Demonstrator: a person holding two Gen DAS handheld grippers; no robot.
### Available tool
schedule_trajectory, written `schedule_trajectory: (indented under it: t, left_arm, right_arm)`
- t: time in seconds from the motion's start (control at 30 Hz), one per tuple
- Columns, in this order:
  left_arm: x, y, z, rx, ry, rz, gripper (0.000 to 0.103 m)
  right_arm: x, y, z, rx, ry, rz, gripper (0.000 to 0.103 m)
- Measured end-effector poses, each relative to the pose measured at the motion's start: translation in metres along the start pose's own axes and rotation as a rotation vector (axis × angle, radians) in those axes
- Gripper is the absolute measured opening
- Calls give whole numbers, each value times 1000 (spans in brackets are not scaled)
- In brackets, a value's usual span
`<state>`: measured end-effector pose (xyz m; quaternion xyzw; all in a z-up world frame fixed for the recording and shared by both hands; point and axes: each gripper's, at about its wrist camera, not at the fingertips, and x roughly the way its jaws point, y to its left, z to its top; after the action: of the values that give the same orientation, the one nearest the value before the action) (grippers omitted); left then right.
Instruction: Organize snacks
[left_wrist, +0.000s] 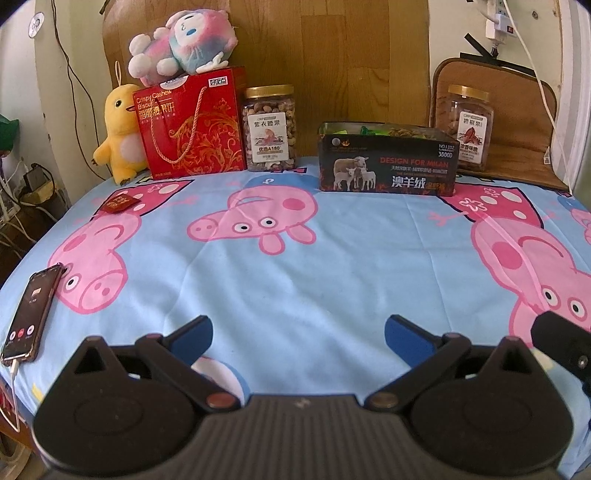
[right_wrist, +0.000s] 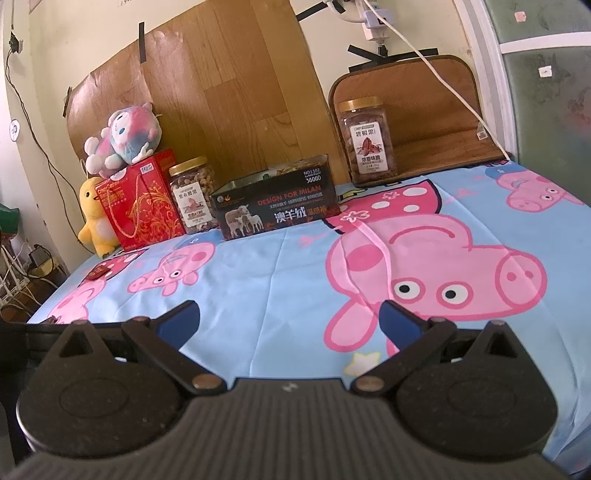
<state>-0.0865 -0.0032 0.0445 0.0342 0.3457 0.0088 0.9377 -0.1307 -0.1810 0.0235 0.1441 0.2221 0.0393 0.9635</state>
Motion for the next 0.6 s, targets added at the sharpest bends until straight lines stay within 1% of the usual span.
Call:
schedule_trajectory:
  t: [0.6]
  left_arm:
    - [1, -1, 0, -2, 8, -3, 103]
  right_arm:
    - [-1, -2, 1, -2, 1, 8, 103]
